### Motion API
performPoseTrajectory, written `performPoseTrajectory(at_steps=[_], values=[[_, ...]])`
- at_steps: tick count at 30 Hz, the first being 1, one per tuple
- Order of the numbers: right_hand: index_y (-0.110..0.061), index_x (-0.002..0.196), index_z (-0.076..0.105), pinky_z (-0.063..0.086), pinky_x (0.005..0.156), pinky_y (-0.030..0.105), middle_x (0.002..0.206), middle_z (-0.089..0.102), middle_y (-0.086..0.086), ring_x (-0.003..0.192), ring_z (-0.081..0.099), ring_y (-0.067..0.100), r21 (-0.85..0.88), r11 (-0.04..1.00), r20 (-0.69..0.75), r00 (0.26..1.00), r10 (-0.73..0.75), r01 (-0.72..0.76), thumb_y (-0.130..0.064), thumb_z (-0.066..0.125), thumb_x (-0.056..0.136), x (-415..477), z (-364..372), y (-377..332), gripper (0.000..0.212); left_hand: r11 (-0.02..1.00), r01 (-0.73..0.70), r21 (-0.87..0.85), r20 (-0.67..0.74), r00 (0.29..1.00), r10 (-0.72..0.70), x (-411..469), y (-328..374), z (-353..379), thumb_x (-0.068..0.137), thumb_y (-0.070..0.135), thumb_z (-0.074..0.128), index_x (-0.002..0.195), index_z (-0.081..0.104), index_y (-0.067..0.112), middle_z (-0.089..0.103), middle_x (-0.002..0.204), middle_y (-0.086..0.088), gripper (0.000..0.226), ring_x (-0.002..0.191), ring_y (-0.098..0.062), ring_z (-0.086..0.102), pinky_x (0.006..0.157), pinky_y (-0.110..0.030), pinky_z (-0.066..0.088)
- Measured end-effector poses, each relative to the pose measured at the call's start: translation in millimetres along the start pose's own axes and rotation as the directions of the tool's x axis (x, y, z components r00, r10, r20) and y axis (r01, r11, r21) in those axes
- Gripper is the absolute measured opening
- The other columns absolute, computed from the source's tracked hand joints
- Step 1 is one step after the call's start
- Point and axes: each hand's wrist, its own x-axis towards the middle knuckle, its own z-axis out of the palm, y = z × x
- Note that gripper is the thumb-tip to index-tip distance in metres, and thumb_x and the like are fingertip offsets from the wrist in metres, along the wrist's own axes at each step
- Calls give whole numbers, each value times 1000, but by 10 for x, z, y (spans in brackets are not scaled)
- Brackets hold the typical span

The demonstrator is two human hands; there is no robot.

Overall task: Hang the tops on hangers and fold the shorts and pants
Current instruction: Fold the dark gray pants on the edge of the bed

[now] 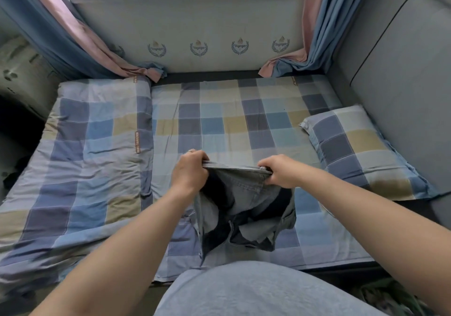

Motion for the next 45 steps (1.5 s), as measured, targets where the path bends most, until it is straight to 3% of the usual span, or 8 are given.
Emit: performPoseTrajectory(at_steps=[10,22,24,26,29,33,39,45], values=[[-25,102,63,39,76,34,105,56,1,105,52,28,-296,886,-366,899,241,-358,-9,51,88,76,637,644,24,939,250,235,46,962,-267,-80,-616,121,83,6,55,84,64,17,68,98,-10,14,95,-31,61,74,-36,50],[-14,101,52,41,69,38,110,48,13,83,50,34,238,853,-527,676,515,-464,8,50,81,-71,659,1151,29,810,581,83,-43,814,-579,-278,-1355,22,88,-3,48,91,58,16,61,105,-14,21,86,-30,50,76,-37,43],[-13,102,55,44,68,36,110,56,16,84,51,34,552,684,-418,551,722,-477,5,53,84,-16,650,1150,26,769,639,30,-19,769,-639,-290,-1386,65,89,0,50,91,61,15,64,106,-17,20,86,-31,52,77,-35,43],[-12,102,57,50,50,34,97,60,16,77,55,33,908,257,-88,449,889,-330,1,59,90,54,624,1067,17,708,705,-39,39,709,-704,-291,-1421,123,90,2,52,96,66,11,66,108,-19,18,95,-36,61,83,-37,50],[-12,85,55,42,29,21,68,52,10,41,51,19,952,-156,281,550,786,-263,-18,63,98,117,619,1017,15,513,826,-234,208,558,-803,-311,-1478,193,95,3,52,109,59,4,59,103,-20,16,95,-37,62,70,-36,57],[-12,75,52,39,28,17,45,49,5,22,39,5,923,-180,364,615,699,-341,-19,52,103,144,549,1009,28,254,891,-376,472,421,-775,-395,-1531,174,103,7,49,93,51,6,48,73,-11,10,59,-20,45,29,-15,39],[-13,84,56,45,34,18,64,54,8,26,42,6,932,-16,275,678,682,-362,-8,31,102,183,477,796,32,138,839,-527,635,496,-592,-371,-1384,150,96,16,68,111,54,10,60,84,-10,21,66,-19,56,41,-20,51],[-19,90,56,48,40,21,62,57,8,40,45,13,919,125,200,716,668,-373,-11,27,102,223,496,666,33,-194,781,-594,762,468,-448,-290,-1313,105,94,3,59,103,54,3,59,97,-16,10,82,-26,65,61,-35,62]])
